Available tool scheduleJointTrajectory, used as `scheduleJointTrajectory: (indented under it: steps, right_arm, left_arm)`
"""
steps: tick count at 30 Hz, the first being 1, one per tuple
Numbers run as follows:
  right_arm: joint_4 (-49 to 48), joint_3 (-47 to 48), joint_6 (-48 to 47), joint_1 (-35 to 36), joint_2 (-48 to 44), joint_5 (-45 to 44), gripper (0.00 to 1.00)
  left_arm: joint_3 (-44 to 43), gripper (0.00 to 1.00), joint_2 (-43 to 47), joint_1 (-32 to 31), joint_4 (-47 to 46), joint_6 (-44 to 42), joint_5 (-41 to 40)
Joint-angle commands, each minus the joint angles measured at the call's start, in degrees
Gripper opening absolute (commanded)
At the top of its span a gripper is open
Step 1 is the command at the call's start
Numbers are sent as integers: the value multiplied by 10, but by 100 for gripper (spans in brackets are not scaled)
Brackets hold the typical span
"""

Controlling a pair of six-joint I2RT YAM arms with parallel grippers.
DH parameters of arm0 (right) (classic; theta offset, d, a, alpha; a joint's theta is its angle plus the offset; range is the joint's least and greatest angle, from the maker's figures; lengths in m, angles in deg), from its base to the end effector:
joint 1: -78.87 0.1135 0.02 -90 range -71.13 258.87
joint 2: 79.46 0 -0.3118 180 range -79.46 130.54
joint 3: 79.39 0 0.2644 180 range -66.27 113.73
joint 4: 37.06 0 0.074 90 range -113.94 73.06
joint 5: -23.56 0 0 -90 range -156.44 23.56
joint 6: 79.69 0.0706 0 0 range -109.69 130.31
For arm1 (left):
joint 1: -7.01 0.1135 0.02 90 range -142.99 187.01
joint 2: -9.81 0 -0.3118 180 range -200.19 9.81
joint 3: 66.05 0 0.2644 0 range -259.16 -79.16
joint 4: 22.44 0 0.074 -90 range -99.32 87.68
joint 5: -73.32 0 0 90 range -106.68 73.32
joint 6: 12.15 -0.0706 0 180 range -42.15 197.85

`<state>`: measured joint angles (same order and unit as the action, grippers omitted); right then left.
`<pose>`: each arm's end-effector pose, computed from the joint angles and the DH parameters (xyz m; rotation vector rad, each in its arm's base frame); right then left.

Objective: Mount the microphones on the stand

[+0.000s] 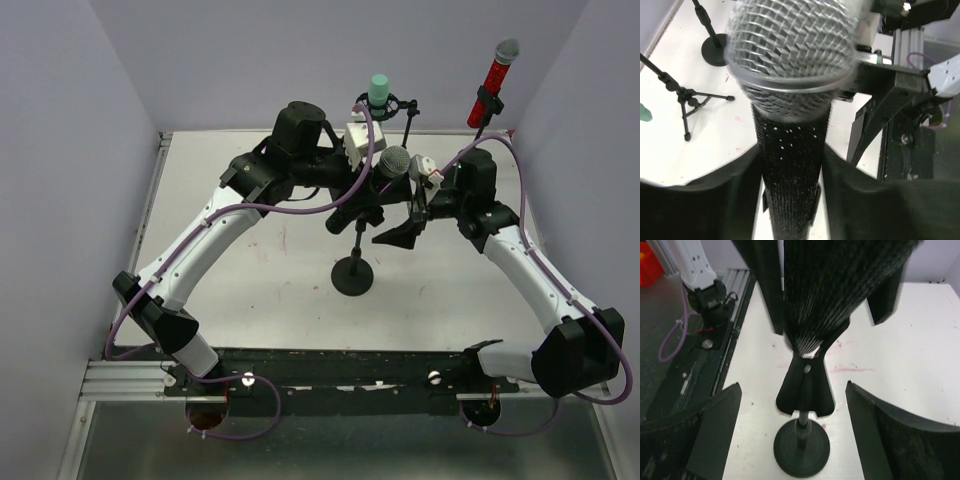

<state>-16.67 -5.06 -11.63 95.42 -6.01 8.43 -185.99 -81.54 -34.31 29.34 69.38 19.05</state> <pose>0.2515 0.1458 0.3856 -1.3288 1.2111 1.1567 0.2583 -0.2820 0.5000 1.2167 1.6207 -0.9825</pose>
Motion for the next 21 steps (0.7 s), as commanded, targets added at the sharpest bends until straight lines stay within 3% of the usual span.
scheduleJointTrajectory:
  steps: [1, 2, 5, 10, 21]
  right_arm:
    - [-14, -24, 22, 6, -9, -8, 93]
    - [-18, -25, 24, 6, -10, -9, 94]
    - [-23, -28, 29, 5, -12, -15, 94]
    - [-41, -41, 40, 5, -16, -19, 96]
    - [-148, -121, 62, -22, -23, -43, 97]
  left_arm:
    - [-3, 69, 14, -7, -30, 43, -30]
    - [2, 80, 25, -7, -38, 49, -37]
    - [21, 98, 52, -4, -60, 57, -43]
    - [85, 98, 120, 4, -116, 62, -55]
    - [355, 98, 344, 28, -248, 49, -156]
